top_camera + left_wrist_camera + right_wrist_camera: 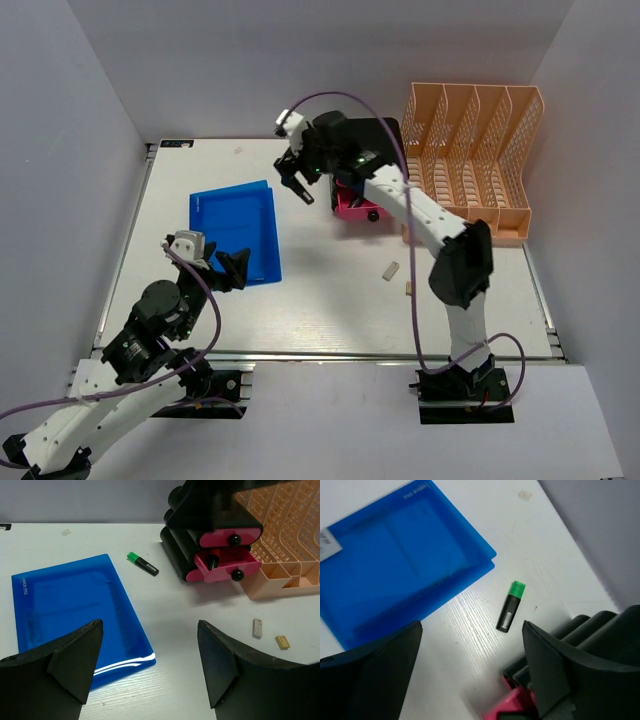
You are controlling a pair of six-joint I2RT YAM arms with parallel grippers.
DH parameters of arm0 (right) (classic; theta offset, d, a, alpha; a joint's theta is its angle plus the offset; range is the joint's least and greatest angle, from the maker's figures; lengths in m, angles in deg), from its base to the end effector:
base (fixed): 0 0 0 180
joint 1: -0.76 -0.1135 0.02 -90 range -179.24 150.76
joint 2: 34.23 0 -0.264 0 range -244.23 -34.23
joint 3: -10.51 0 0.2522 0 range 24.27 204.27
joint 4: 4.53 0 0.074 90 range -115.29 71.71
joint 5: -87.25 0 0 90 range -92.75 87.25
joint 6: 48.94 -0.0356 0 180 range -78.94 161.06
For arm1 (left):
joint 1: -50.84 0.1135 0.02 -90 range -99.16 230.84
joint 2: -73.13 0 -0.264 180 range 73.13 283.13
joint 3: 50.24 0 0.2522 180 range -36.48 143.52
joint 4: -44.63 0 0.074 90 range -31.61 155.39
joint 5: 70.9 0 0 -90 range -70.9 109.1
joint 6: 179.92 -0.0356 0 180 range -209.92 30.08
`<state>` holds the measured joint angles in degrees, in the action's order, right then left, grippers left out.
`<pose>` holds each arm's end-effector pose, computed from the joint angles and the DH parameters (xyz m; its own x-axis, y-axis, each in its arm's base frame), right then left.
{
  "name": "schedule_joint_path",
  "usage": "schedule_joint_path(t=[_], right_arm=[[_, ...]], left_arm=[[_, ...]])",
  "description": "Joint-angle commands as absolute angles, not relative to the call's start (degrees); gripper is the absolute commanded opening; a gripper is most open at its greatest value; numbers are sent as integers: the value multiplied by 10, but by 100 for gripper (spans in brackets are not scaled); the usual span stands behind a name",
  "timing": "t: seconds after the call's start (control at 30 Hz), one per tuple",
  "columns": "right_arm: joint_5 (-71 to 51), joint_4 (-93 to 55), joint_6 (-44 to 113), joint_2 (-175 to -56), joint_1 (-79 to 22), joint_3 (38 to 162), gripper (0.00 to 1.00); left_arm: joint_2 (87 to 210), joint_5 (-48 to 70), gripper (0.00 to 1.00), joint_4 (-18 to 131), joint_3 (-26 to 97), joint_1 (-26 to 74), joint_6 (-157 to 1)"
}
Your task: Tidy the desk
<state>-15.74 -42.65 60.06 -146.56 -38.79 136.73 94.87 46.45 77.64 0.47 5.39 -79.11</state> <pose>0.3529 0.3018 0.3736 -0.0457 -0.4492 -0.8923 -0.8391 0.5019 -0.2097 0.0824 -0.0603 0.3260 -0.1070 -0.1288 -0.9859 0.2967 0.9423 -0.1553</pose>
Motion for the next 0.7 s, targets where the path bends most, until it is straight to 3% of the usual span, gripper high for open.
schedule_joint_path(t=[0.0,0.07,0.2,0.33,0.67], right_arm=[[-30,-428,557,-1546,-410,1415,89],[-8,-416,516,-1614,-411,1487,87],[90,-304,483,-1672,-415,1507,82],[100,-207,492,-1708,-412,1489,70],[77,-190,492,-1800,-382,1519,61]], left_arm=[[932,471,86,786,-13,51,-796],[927,483,86,789,-18,51,-790],[928,493,86,793,-18,51,-788],[936,504,86,793,-19,51,-790],[936,507,86,790,-21,57,-795]])
